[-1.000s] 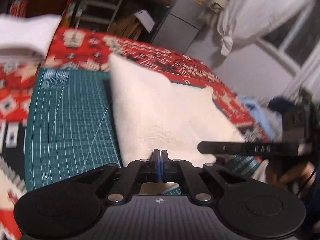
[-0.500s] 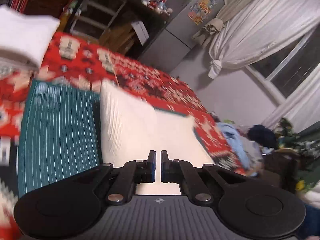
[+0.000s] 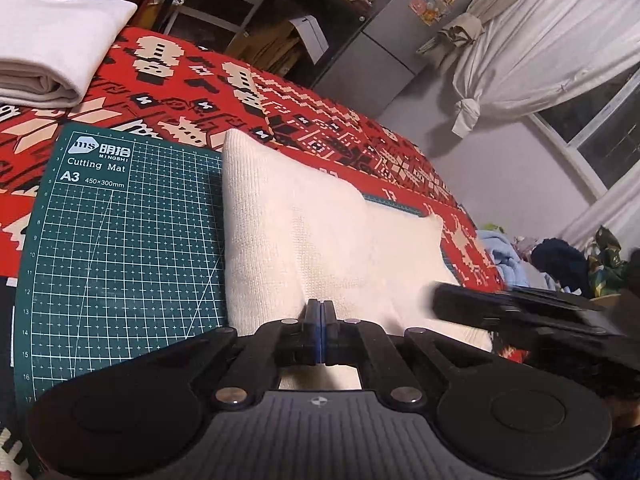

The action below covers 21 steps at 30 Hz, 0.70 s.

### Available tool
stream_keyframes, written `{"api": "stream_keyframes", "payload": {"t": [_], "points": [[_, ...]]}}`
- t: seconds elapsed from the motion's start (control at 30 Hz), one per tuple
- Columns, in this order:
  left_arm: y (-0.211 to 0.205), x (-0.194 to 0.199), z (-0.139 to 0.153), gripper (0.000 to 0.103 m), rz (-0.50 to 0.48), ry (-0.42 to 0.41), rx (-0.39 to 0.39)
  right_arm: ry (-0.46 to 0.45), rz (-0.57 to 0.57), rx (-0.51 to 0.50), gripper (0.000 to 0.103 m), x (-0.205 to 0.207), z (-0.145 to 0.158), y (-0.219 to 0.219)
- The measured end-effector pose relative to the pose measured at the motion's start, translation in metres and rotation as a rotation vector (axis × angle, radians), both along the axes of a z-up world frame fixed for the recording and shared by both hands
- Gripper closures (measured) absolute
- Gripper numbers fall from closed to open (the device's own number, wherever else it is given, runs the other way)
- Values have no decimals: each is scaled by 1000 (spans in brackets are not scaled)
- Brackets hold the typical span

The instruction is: Fold clothes

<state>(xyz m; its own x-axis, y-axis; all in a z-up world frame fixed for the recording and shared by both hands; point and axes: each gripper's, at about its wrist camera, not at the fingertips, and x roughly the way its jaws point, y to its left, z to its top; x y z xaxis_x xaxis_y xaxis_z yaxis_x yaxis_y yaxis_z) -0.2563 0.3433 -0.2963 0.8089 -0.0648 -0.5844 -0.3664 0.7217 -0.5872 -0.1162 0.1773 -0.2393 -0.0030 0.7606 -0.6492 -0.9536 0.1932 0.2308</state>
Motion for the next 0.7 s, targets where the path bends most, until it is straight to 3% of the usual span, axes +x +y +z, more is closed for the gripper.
{"api": "stream_keyframes", "payload": {"t": [0.1,0.2,0.27,0.37,0.47,0.7], "points": [[1,-6,0,101,5,-2,-6,7,16,-40,101,-3,-22,17],[4,-13,-3,100,-3,-8,-19,-67,55,-19,103,-6,-31,7],[5,-16,-3,100,-2,-11,-28,-78,41,-39,103,-3,-30,1],[4,-20,5,101,14,-20,-38,-21,-19,-66,103,13,-24,-10],[7,-18,21,98,0,-80,-24,1,-42,-30,99,23,-13,-11],[33,29,26,98,-20,-71,34,-30,-1,8,99,26,-4,44]]}}
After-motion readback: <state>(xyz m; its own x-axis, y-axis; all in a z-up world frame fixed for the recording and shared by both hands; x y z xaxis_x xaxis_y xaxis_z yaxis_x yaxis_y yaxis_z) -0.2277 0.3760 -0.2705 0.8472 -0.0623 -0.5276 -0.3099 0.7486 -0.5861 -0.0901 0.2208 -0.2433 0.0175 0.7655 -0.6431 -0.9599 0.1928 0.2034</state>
